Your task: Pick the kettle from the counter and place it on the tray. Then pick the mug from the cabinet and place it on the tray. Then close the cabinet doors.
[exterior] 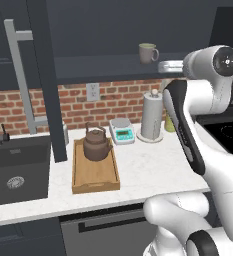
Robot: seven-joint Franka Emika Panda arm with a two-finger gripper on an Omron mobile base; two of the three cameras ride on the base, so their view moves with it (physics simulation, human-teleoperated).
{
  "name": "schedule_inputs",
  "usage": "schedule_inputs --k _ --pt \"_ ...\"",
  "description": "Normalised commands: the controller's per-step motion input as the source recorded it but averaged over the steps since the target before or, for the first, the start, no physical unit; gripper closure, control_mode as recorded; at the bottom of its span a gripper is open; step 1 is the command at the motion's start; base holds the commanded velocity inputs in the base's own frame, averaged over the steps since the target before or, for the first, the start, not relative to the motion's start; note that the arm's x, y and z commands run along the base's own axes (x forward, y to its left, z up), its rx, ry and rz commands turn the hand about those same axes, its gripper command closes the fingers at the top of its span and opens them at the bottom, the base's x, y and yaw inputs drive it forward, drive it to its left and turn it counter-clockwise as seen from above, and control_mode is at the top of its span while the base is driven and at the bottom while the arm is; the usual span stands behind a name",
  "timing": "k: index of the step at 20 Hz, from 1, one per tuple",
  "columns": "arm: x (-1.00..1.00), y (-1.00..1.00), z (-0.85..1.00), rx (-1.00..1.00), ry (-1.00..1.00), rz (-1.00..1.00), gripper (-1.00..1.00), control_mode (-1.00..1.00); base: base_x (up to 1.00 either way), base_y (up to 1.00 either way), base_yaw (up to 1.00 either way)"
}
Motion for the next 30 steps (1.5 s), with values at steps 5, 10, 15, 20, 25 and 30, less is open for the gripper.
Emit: schedule_inputs --k 5,10,15,20,25,30 --pt "0.24 0.00 0.14 0.00 0.00 0.00 -1.00 -1.00 0.00 0.00 0.00" --pt "0.14 -0.01 0.06 0.00 -0.02 0.02 -1.00 -1.00 0.00 0.00 0.00" --pt "0.11 0.00 0.00 0.00 -0.14 0.06 -1.00 -1.00 0.00 0.00 0.00" --pt "0.15 0.00 0.00 0.00 -0.16 0.08 -1.00 -1.00 0.00 0.00 0.00" --pt "0.11 0.00 0.00 0.00 -0.07 0.05 -1.00 -1.00 0.00 0.00 0.00" --pt "0.02 0.00 -0.01 0.00 -0.01 0.02 -1.00 -1.00 0.00 0.00 0.00"
